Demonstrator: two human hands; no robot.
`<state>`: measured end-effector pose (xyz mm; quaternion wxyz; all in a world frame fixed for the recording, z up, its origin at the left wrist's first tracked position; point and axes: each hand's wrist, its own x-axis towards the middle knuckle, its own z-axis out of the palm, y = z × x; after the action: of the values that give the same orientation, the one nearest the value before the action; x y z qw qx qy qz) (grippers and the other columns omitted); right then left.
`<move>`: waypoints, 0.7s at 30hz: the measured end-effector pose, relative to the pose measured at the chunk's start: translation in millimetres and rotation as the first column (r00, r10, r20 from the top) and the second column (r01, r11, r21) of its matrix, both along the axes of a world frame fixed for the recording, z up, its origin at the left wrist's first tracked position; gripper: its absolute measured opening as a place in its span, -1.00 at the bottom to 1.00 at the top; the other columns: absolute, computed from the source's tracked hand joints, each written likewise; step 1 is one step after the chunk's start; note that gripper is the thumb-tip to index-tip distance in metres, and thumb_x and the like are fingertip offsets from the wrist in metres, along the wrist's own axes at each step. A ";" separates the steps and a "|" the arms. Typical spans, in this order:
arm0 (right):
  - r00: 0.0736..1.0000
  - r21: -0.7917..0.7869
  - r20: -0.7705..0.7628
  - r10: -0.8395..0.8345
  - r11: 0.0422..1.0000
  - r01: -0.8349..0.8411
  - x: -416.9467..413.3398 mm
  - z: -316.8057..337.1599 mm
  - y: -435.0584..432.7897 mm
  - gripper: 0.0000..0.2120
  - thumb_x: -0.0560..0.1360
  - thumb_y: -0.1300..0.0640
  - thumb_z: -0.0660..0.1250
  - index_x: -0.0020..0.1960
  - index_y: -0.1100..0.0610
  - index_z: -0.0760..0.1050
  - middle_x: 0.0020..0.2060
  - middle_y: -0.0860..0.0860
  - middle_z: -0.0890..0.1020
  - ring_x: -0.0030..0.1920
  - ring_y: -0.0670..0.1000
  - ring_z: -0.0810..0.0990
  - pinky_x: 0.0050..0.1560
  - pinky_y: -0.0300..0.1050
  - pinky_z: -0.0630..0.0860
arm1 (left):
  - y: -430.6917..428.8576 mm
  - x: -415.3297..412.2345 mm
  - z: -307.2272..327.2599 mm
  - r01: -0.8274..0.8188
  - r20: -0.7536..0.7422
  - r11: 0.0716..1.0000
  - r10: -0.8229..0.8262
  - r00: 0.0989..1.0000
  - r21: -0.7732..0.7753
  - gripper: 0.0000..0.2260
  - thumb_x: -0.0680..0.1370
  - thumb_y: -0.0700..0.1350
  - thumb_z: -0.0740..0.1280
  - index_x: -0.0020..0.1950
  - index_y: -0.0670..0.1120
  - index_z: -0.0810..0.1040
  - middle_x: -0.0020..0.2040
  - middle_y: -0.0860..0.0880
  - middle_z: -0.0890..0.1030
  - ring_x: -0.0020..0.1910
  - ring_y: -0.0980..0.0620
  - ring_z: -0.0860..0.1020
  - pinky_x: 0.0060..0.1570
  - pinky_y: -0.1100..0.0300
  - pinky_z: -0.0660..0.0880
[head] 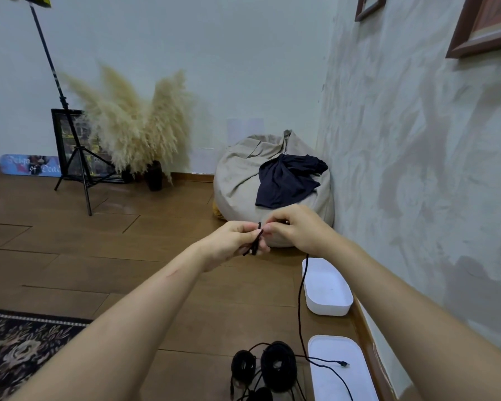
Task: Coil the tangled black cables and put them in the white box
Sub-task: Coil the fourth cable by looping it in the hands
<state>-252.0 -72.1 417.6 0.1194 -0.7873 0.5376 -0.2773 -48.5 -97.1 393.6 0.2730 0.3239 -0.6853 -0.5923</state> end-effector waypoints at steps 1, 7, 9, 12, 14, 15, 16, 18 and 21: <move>1.000 -0.014 0.004 0.000 1.000 0.000 0.4 0.2 1.2 -0.85 0.59 -0.01 0.37 -0.04 -0.03 0.71 -0.22 -0.12 0.69 -0.15 -0.14 0.61 -0.10 -0.12 0.50 | -0.2 -0.4 -0.3 0.010 -0.003 1.000 -0.010 1.000 0.012 -0.78 0.74 -0.17 0.18 0.19 -0.22 0.59 -0.16 -0.02 0.63 -0.06 0.10 0.66 -0.19 0.39 0.50; 0.999 -0.175 -0.010 -0.039 0.984 0.036 2.7 -3.7 -0.4 -0.86 0.60 0.00 0.36 -0.01 -0.04 0.70 -0.21 -0.19 0.68 -0.15 -0.17 0.59 -0.18 -0.31 0.40 | -5.3 -4.6 -5.5 -0.049 -0.056 0.999 0.050 0.997 0.011 -0.78 0.74 -0.16 0.17 0.16 -0.20 0.59 -0.22 -0.01 0.53 -0.14 0.04 0.59 0.06 0.07 0.43; 0.998 -0.215 -0.016 -0.061 0.975 0.056 2.6 -4.7 -1.1 -0.86 0.60 0.00 0.36 -0.01 -0.06 0.70 -0.21 -0.22 0.68 -0.16 -0.17 0.60 -0.15 -0.24 0.44 | -4.2 -6.6 -6.5 -0.064 -0.071 0.998 0.065 0.995 0.008 -0.77 0.74 -0.14 0.16 0.13 -0.17 0.60 -0.22 -0.01 0.52 -0.15 0.05 0.58 0.02 0.10 0.44; 0.995 -0.227 0.032 -0.097 0.969 0.101 0.3 -4.3 -2.9 -0.86 0.59 -0.02 0.36 -0.02 -0.07 0.70 -0.17 -0.20 0.71 -0.14 -0.15 0.62 -0.08 -0.11 0.50 | 0.3 -8.4 -2.2 -0.062 -0.050 0.996 0.059 0.997 -0.060 -0.73 0.75 -0.09 0.16 0.09 -0.13 0.63 -0.21 0.01 0.52 -0.12 0.06 0.58 -0.03 0.21 0.49; 0.993 -0.221 0.057 -0.104 0.969 0.114 -0.8 -3.8 -3.0 -0.87 0.59 -0.02 0.37 -0.03 -0.09 0.71 -0.17 -0.21 0.71 -0.14 -0.15 0.62 -0.06 -0.11 0.50 | 3.4 -9.6 -1.4 -0.059 0.018 0.986 0.062 0.998 -0.156 -0.75 0.74 -0.10 0.18 0.08 -0.11 0.64 -0.19 0.00 0.52 -0.13 0.12 0.59 -0.05 0.26 0.48; 0.993 -0.218 0.056 -0.104 0.969 0.113 -0.6 -4.0 -3.0 -0.87 0.59 -0.02 0.37 -0.04 -0.09 0.71 -0.18 -0.22 0.71 -0.13 -0.16 0.62 -0.07 -0.12 0.49 | 5.0 -10.8 -2.1 -0.062 0.046 0.976 0.073 0.996 -0.207 -0.77 0.73 -0.12 0.19 0.06 -0.11 0.64 -0.18 -0.02 0.53 -0.15 0.15 0.59 -0.06 0.29 0.47; 0.993 -0.211 0.060 -0.100 0.971 0.110 -0.4 -4.1 -2.6 -0.87 0.59 -0.01 0.38 -0.04 -0.09 0.71 -0.19 -0.23 0.71 -0.14 -0.17 0.62 -0.08 -0.14 0.48 | 6.7 -12.1 -2.7 -0.070 0.054 0.967 0.085 0.995 -0.245 -0.78 0.73 -0.14 0.20 0.05 -0.11 0.63 -0.17 -0.04 0.54 -0.17 0.17 0.58 -0.08 0.31 0.46; 0.989 -0.148 0.124 -0.082 0.984 0.100 -2.5 -3.1 -2.3 -0.87 0.59 0.01 0.38 -0.04 -0.06 0.72 -0.27 -0.23 0.67 -0.19 -0.20 0.59 -0.12 -0.19 0.44 | 9.5 -14.3 -3.0 -0.095 0.020 0.958 0.105 0.994 -0.272 -0.80 0.72 -0.17 0.21 0.03 -0.13 0.62 -0.16 -0.06 0.57 -0.18 0.18 0.58 -0.08 0.35 0.46; 0.977 -0.024 0.211 -0.027 0.999 0.033 -8.6 -2.2 -1.9 -0.84 0.62 0.10 0.33 0.00 -0.02 0.70 -0.33 -0.13 0.62 -0.24 -0.17 0.55 -0.12 -0.21 0.45 | 9.5 -14.4 -3.1 -0.108 -0.018 0.960 0.107 0.994 -0.258 -0.83 0.71 -0.17 0.24 0.03 -0.12 0.62 -0.16 -0.01 0.64 -0.16 0.12 0.57 -0.05 0.31 0.48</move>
<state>-260.6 -74.0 415.4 0.1607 -0.7470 0.5296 -0.3684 -62.9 -87.5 390.5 0.3461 0.3212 -0.7377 -0.4826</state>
